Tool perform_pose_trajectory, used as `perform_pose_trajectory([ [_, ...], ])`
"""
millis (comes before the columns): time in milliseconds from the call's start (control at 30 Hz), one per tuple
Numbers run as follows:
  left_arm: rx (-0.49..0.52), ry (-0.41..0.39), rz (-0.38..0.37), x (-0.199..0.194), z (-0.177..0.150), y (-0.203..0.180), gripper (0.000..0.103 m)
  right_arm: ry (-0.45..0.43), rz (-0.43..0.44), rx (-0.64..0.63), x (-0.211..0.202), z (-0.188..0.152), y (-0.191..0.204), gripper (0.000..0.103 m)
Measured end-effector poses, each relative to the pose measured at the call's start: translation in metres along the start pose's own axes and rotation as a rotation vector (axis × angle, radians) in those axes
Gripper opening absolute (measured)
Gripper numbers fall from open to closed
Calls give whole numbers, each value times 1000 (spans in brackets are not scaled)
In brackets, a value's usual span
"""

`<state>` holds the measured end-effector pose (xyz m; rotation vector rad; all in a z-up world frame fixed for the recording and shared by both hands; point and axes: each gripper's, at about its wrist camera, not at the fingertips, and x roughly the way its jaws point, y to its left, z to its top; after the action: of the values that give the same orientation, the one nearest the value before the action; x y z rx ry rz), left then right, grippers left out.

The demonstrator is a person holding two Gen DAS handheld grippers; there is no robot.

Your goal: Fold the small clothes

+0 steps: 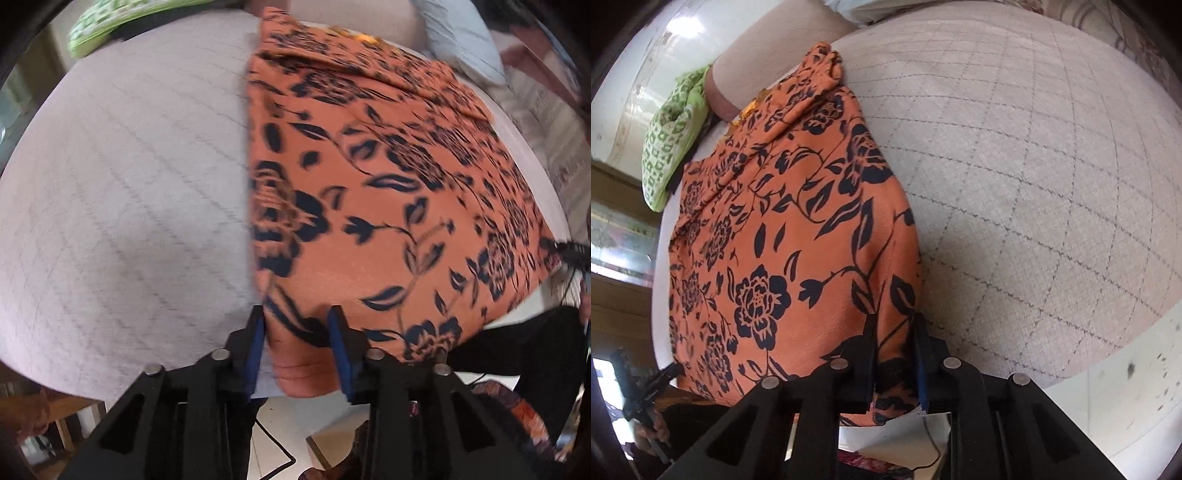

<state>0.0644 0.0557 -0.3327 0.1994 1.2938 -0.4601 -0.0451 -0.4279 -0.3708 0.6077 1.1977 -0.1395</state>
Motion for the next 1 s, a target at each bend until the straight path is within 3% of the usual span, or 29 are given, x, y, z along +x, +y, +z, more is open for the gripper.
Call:
perform_pose_trajectory([
  [33, 16, 0, 12, 1, 1, -3, 23, 1, -6, -24, 0, 0, 4, 10],
  [100, 5, 7, -9, 0, 4, 0, 8, -1, -9, -58, -3, -1, 15, 9],
  [233, -62, 14, -127, -5, 17, 19, 6, 6, 73, -30, -16, 8, 15, 9],
  [400, -109, -77, -341, -33, 40, 35, 6, -21, 243, 36, -45, 35, 12, 8],
  [600, -125, -169, -444, -67, 93, 50, 6, -102, 351, 67, -69, 90, 25, 8],
  [800, -88, -200, -440, -73, 183, 57, 6, -167, 367, 80, -62, 182, 42, 8],
  [1000, -148, -162, -371, -19, 288, 85, 6, -201, 353, 166, -3, 301, 56, 8],
])
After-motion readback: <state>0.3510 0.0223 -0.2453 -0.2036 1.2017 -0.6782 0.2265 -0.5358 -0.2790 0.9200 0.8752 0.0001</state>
